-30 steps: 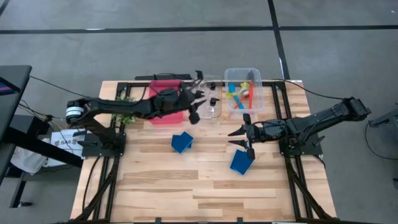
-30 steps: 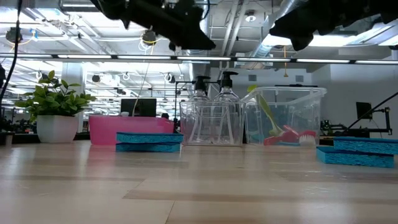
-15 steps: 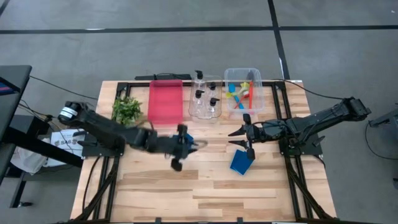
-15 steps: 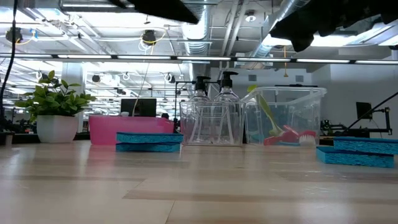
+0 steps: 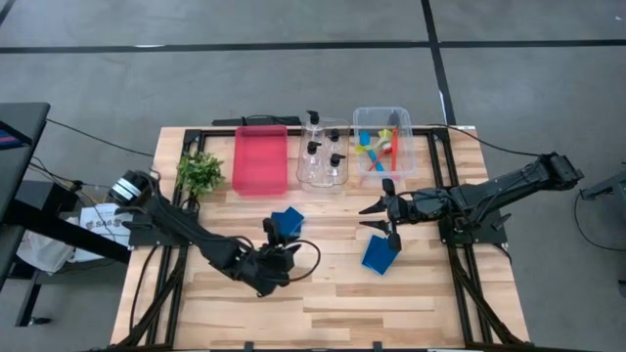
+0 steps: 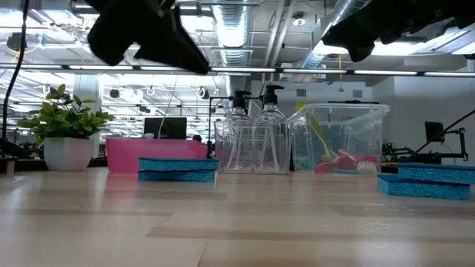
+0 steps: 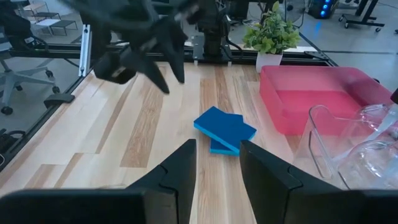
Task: Pick & Place Kitchen Sink Supplies
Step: Put the blue sponge wipe into the red transparent bin
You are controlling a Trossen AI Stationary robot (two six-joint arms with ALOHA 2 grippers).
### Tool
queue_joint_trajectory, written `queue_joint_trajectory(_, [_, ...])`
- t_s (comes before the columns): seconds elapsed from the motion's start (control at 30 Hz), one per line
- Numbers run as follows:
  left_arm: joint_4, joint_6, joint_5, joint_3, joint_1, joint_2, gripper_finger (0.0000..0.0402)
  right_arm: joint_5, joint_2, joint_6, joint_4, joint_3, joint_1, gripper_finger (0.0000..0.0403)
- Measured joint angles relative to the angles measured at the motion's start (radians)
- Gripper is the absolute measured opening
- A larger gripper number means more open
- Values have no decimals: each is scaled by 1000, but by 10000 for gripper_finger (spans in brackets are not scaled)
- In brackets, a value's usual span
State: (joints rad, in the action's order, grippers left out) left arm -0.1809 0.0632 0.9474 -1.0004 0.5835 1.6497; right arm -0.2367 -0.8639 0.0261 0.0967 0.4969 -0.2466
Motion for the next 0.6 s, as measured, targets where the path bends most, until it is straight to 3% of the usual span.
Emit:
queue_joint_trajectory(0.27, [-181, -248, -147, 0, -25, 42, 178, 0, 0, 0, -7, 0, 0, 117])
queue_joint_trajectory(0.6, [-291, -282, -197, 0, -30, 125, 203, 0, 0, 0, -8, 0, 0, 117])
